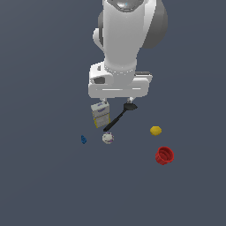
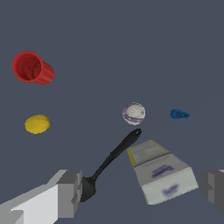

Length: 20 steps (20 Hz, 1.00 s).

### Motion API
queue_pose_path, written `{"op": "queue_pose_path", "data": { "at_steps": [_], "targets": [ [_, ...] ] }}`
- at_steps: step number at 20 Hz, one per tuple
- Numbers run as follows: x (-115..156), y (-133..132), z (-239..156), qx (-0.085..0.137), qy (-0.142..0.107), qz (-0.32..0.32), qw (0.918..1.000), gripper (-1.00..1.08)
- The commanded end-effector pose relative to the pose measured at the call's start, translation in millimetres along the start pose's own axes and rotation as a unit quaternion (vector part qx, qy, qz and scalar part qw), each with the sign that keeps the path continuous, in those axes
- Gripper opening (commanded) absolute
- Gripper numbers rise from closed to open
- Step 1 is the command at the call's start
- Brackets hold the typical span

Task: Pick up a designated object from a clutter of objects.

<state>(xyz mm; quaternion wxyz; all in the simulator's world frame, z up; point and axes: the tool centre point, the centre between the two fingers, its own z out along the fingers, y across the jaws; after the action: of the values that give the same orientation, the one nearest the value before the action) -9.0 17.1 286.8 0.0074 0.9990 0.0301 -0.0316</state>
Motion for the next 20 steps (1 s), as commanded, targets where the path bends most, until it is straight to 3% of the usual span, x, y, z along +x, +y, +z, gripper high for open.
{"op": "queue_pose_path", "data": {
  "at_steps": [1,10,20],
  "targets": [
    [0,1,1,0.000,0.000,0.002,1.0000,1.00],
    [-3,-5,27,0.000,0.003,0.035,0.9994,1.00],
    [-21,-20,94,0.003,0.011,0.125,0.9921,1.00]
  ]
}}
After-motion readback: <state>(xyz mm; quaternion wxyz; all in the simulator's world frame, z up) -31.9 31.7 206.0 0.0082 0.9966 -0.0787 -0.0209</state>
